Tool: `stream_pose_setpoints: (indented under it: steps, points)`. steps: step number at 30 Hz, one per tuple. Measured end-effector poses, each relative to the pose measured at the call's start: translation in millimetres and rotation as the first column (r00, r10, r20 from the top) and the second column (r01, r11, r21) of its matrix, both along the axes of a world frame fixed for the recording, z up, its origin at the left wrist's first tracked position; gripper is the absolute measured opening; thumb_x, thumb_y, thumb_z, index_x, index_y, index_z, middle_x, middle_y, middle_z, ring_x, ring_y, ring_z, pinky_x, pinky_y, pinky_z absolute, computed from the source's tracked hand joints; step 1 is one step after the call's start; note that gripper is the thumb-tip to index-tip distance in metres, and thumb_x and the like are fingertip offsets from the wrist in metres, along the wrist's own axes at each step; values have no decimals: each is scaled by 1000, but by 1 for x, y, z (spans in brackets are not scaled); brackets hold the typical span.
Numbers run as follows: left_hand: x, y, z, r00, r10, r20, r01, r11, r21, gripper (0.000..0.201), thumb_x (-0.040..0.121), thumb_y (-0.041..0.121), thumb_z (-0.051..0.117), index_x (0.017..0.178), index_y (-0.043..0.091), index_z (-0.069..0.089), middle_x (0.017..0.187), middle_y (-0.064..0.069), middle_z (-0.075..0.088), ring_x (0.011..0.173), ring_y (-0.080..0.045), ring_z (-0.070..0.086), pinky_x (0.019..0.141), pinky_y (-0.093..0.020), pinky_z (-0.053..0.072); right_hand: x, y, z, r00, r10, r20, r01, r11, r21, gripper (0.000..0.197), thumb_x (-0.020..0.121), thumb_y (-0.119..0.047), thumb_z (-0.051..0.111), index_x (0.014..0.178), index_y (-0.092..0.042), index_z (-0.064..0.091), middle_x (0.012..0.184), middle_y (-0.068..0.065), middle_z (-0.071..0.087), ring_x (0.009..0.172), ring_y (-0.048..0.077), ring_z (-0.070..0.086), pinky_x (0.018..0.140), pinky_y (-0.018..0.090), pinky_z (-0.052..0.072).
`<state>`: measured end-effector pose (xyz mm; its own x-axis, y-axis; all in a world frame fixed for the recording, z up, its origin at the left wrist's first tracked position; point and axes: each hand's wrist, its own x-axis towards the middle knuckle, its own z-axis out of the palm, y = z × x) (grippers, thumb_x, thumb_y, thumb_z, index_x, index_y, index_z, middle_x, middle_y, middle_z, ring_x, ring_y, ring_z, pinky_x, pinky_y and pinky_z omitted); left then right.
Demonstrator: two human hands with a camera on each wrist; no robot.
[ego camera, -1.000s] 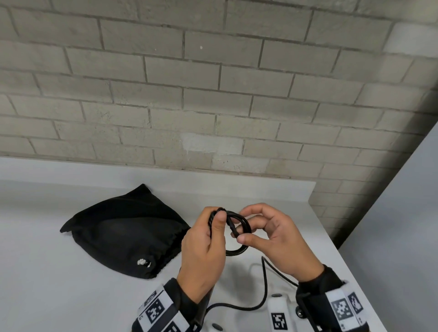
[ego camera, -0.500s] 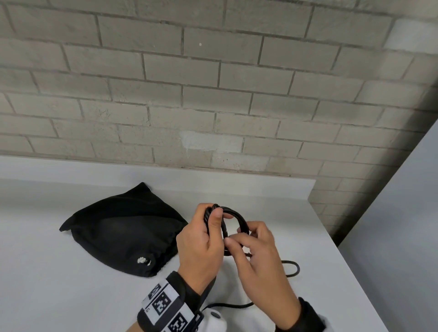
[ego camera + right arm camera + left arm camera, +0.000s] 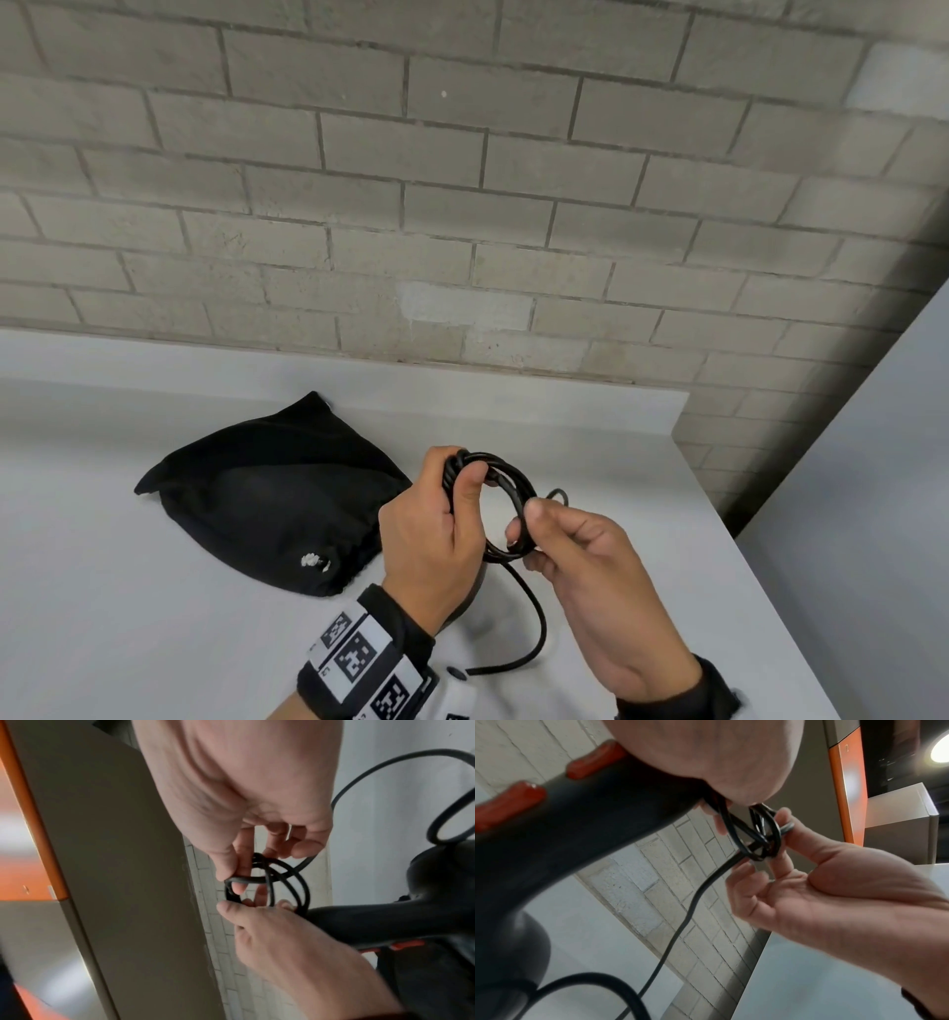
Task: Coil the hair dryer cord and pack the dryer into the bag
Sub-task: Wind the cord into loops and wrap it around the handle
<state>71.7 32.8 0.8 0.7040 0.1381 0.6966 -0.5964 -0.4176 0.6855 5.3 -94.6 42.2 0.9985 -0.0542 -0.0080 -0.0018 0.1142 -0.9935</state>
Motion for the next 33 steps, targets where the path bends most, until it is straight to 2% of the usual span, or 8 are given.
stream_pose_setpoints:
  steps: [7,11,13,19,23,25,29,33]
  points:
    - [2,2,0,998,30,52,-33,998,53,35,102,57,27,99,30,50,53,7,54,43,-8,52,43,-32,43,-4,-9,8,986,142,-92,-89,897,432,39,90,-41,58,65,-11,65,90,10,66,78,16,60,73,30,49]
    - [8,3,0,999,46,19,-47,999,19,40,101,58,32,102,27,56,59,14,57,50,-8,56,47,-31,46,-6,-8,-9,989,-50,139,55,998,-28,28,74,-40,81,87,-15,76,102,0,69,90,14,64,78,25,51]
    - [8,3,0,999,34,-8,-34,999,-4,30,100,53,38,106,31,57,67,19,60,58,-5,61,52,-26,48,-8,-6,-16,954,-130,269,200,947,-250,13,82,-33,75,90,-23,75,99,-3,67,91,16,64,79,21,49]
    - [7,2,2,999,27,-22,-27,1000,2,22,97,53,40,104,36,53,70,18,62,65,-7,63,56,-32,52,-14,1,-14,969,-86,230,127,977,-170,11,90,-27,61,87,-25,72,81,7,73,84,15,69,85,23,52]
    - [7,4,1,999,42,5,-42,998,36,37,98,64,29,103,35,52,64,9,63,56,-11,61,53,-30,47,-14,-15,-2,1000,14,-12,-12,984,176,19,87,-25,68,77,-10,72,54,9,55,75,28,67,78,31,55]
    - [5,3,2,1000,27,16,-28,999,42,37,99,62,30,102,32,53,61,12,60,53,-9,58,50,-27,45,-15,-24,5,982,106,-157,-20,883,469,24,82,-24,71,76,-1,69,43,4,39,58,29,64,71,40,58]
    - [4,0,1,1000,-10,-16,10,1000,-20,40,99,61,33,102,29,56,57,16,52,50,-6,54,48,-19,42,-18,-35,-5,974,215,-71,-137,808,573,56,48,-28,98,80,4,66,44,2,39,34,16,45,49,35,52]
    - [12,6,-1,996,-20,-81,15,998,-61,42,96,56,37,102,21,60,60,11,58,50,-8,56,51,-39,52,-20,-36,-37,963,237,127,-259,944,203,51,59,-36,93,82,-3,62,66,12,66,85,39,70,87,41,55]
